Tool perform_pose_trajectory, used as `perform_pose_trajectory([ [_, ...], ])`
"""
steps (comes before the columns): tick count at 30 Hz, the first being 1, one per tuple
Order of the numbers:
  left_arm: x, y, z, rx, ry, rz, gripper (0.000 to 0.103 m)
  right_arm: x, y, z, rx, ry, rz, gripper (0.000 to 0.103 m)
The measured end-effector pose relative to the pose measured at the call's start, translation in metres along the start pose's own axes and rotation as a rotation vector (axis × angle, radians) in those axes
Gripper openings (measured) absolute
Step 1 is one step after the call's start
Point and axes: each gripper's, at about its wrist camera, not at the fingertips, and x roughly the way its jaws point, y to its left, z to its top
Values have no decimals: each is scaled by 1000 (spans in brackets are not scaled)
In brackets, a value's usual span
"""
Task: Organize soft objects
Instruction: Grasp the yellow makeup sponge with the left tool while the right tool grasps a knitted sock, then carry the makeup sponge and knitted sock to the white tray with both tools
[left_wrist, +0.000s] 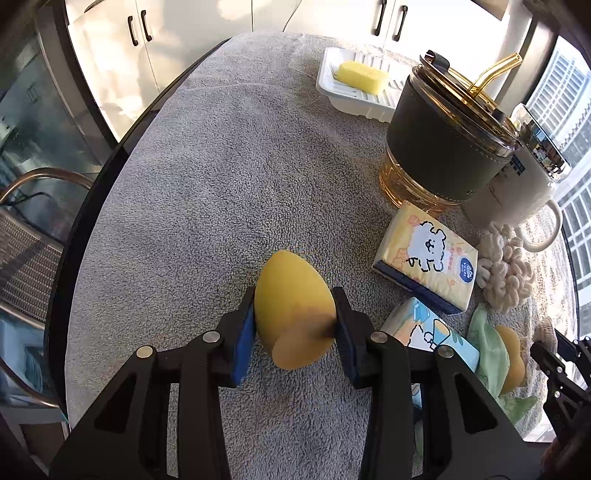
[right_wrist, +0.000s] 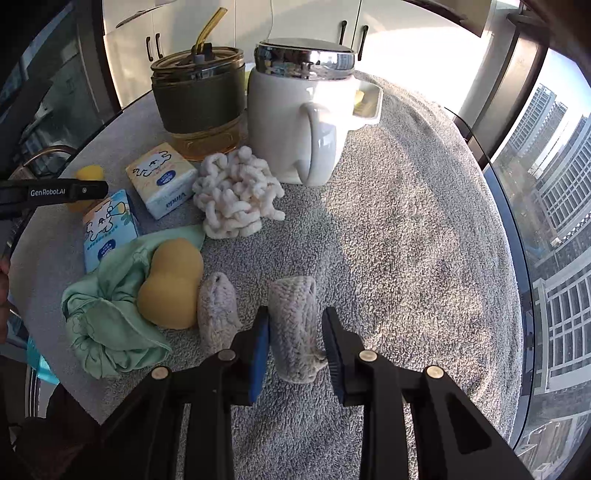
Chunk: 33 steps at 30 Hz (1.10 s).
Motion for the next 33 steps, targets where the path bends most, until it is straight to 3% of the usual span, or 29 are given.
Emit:
perform_pose_trajectory([
  [12,-31,15,4,11,-100,117,36,-8,-55,18,170,-41,-21,30],
  [33,15,69,80,-66,-88,219,36,16,-135,94,283,-62,-103,30],
])
